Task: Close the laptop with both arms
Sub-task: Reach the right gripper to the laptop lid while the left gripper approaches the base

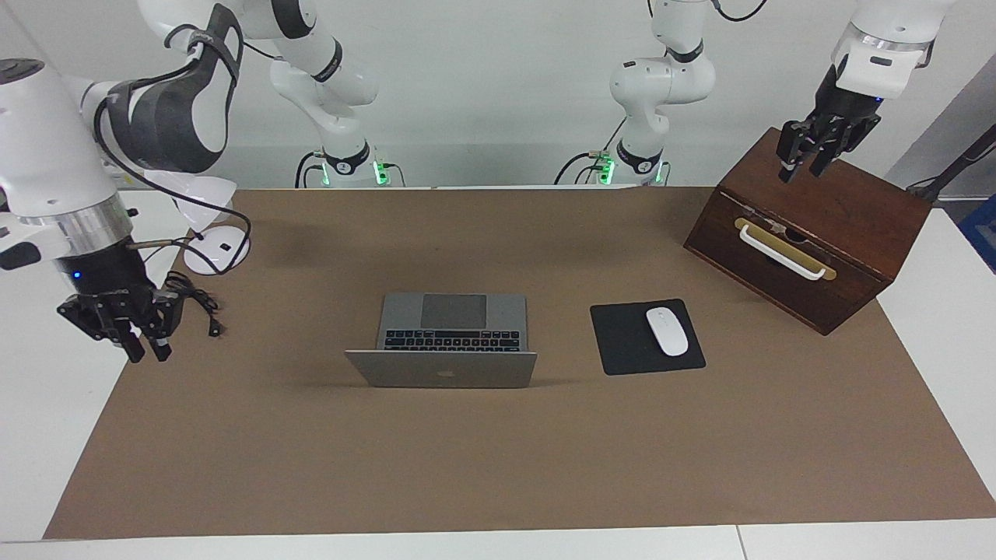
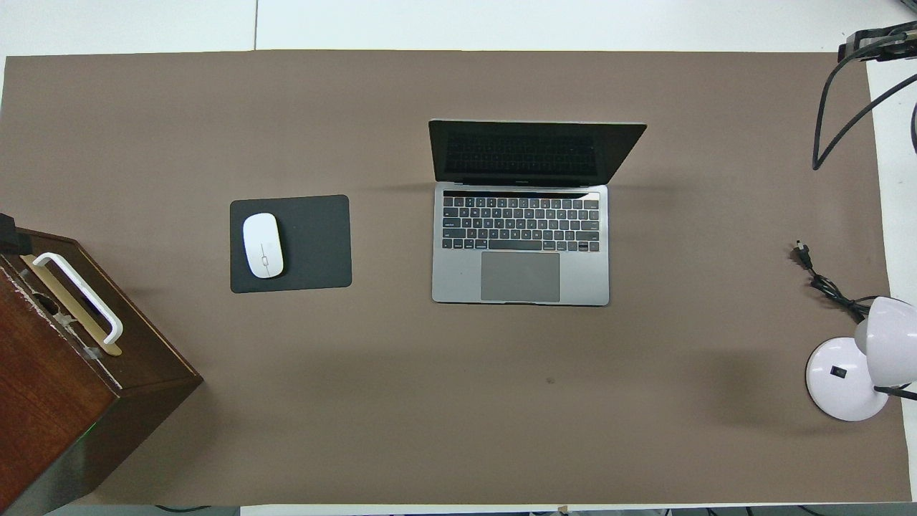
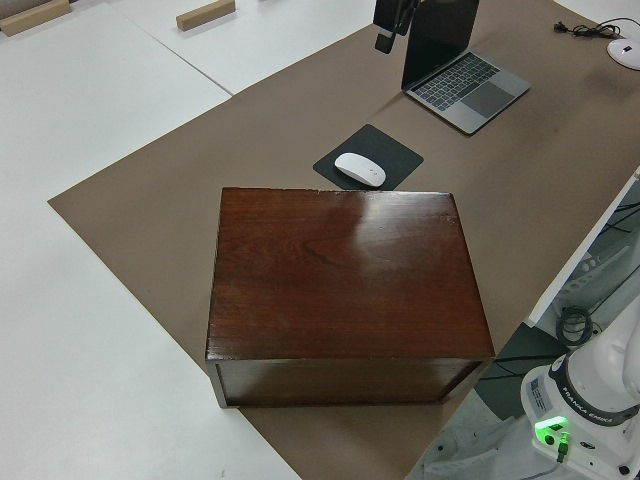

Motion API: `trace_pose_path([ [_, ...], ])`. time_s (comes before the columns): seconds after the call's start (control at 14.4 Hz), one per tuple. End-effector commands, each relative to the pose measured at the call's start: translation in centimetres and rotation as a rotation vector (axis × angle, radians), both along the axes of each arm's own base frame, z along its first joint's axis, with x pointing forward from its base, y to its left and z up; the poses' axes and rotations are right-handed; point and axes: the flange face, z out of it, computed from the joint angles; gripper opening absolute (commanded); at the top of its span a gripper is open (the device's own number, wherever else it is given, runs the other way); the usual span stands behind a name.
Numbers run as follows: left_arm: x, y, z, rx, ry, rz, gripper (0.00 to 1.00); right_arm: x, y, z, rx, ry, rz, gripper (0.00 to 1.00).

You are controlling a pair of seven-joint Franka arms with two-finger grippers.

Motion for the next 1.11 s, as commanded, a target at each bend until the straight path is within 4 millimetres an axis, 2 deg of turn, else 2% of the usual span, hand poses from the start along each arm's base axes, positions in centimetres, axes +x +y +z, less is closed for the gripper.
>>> trace_pose_path([
  [0.0, -0.7, 0.0, -0.4, -0.01, -0.02, 0.05, 0.0, 1.0, 0.1, -0.7, -0.018, -0.01, 0.029, 0.0],
  [0.21, -0.5, -0.2, -1.3, -0.022, -0.075, 0.111, 0.0, 1.3, 1.0, -0.9, -0.046, -0.016, 0.046, 0.0],
  [0.56, -0.6, -1.0, -1.3, -0.024, -0.08, 0.096, 0.0, 2.1, 1.0, -2.5, -0.045, -0.015, 0.045, 0.0],
  [0.63, -0.6, -1.2, -1.2, -0.025, -0.079, 0.084, 0.0, 2.6, 1.5, -2.2, -0.042, -0.024, 0.046, 0.0],
  [0.76, -0.5, -1.8, -1.3, -0.03, -0.079, 0.072, 0.0, 3.4, 4.4, -3.3, -0.002, -0.016, -0.002, 0.0],
  [0.97, -0.1, -3.2, -1.2, -0.051, -0.114, 0.023, 0.0, 3.6, 10.4, -4.1, 0.073, -0.002, -0.094, 0.0],
  [1.04, 0.2, -3.6, -1.2, -0.071, -0.131, 0.021, 0.0, 3.5, 11.9, -4.2, 0.094, 0.001, -0.131, 0.0],
])
